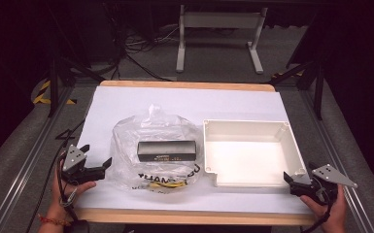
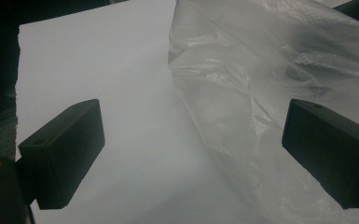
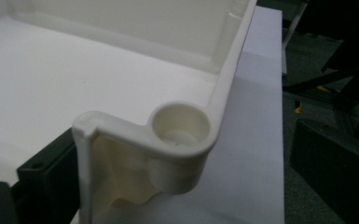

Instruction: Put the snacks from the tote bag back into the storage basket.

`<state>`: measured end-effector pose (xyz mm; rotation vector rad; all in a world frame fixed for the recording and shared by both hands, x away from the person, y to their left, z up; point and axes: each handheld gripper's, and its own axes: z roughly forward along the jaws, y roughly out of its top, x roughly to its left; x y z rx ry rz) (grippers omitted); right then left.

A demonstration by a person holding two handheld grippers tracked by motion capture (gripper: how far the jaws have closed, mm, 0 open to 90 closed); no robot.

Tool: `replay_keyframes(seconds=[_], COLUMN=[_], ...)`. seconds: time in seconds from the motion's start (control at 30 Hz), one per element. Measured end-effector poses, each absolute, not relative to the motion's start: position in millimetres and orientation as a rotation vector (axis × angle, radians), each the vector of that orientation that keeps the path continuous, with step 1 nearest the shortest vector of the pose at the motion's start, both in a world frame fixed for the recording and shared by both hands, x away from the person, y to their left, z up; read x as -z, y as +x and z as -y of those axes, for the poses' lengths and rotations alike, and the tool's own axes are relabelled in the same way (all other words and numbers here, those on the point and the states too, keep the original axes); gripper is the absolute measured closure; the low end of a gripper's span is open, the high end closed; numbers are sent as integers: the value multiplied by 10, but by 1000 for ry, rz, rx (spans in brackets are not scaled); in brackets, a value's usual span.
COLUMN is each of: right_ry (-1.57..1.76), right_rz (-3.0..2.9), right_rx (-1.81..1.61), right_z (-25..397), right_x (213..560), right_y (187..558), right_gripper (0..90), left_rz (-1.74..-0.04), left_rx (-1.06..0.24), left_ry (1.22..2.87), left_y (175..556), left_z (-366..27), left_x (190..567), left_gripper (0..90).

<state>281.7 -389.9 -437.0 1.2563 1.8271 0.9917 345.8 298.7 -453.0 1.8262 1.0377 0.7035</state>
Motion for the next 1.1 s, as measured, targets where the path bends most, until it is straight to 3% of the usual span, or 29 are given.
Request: replay_keyframes(seconds=[0.43, 1.1], right_ry=[1261, 1177], right_rz=[-1839, -1767], right_rx=[-980, -1013], right_z=[3899, 3855], right_x=[4353, 4047], right_y=[2826, 2704], right_gripper=[33, 32], left_rz=[-1020, -1028], left_rx=[-708, -693], left_ry=[1819, 1830], left_y=[3423, 3428], left_z=[-2992, -2988], left_x=[4522, 4527], left_gripper=[68, 68])
